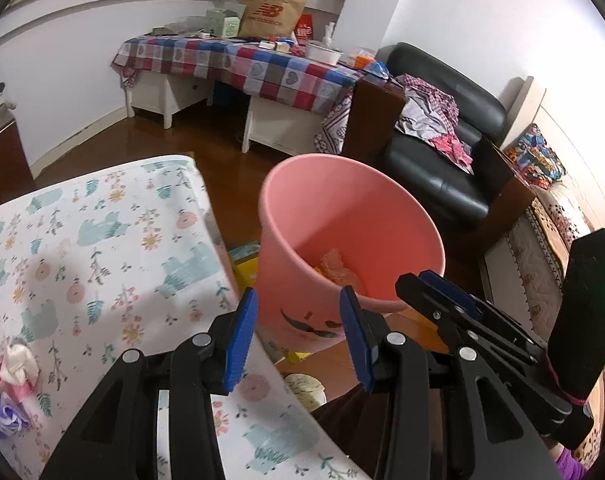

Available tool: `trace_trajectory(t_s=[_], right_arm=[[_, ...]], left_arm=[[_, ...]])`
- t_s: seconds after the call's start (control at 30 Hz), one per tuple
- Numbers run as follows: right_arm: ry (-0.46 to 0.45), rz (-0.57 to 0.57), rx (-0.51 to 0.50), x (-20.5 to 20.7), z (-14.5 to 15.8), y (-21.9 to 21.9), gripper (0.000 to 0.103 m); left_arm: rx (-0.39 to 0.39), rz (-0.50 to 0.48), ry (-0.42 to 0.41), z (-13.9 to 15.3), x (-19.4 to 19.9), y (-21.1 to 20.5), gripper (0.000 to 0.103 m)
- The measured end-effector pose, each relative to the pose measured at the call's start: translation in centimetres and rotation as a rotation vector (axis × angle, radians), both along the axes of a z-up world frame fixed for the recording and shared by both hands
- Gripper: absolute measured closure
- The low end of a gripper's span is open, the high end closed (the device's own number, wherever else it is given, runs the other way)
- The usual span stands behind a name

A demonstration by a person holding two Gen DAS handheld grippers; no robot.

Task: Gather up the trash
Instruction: 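Move both grippers back over the bed toward the purple bundle and pink wrapper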

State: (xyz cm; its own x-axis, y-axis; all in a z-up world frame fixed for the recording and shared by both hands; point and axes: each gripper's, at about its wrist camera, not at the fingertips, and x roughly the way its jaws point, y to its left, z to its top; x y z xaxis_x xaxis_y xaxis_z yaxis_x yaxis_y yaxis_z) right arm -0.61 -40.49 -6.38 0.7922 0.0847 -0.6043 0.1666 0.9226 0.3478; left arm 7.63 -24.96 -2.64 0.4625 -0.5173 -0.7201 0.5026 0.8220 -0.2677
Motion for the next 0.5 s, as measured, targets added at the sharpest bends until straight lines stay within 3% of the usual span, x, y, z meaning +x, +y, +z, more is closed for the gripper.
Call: trace_trajectory(t_s=[0.1, 0.2, 0.5], right_arm=[[-0.001, 0.022, -0.007, -0.2, 0.4, 1.2, 0.070], [-0.005, 0.048, -0.013, -0.3, 0.8, 2.4, 0.070], [0.004, 0.160, -0.039, -0.3, 1.6, 6.7, 0.069]], left_arm=[[-0.001, 0.018, -0.001, 0.1, -0.3, 1.1, 0.061], [-0.003, 0.035, -0.009, 0.4, -0.7, 2.1, 0.054], [-0.016, 0.083, -0.035, 1.1, -2.2, 5.6, 0.053]])
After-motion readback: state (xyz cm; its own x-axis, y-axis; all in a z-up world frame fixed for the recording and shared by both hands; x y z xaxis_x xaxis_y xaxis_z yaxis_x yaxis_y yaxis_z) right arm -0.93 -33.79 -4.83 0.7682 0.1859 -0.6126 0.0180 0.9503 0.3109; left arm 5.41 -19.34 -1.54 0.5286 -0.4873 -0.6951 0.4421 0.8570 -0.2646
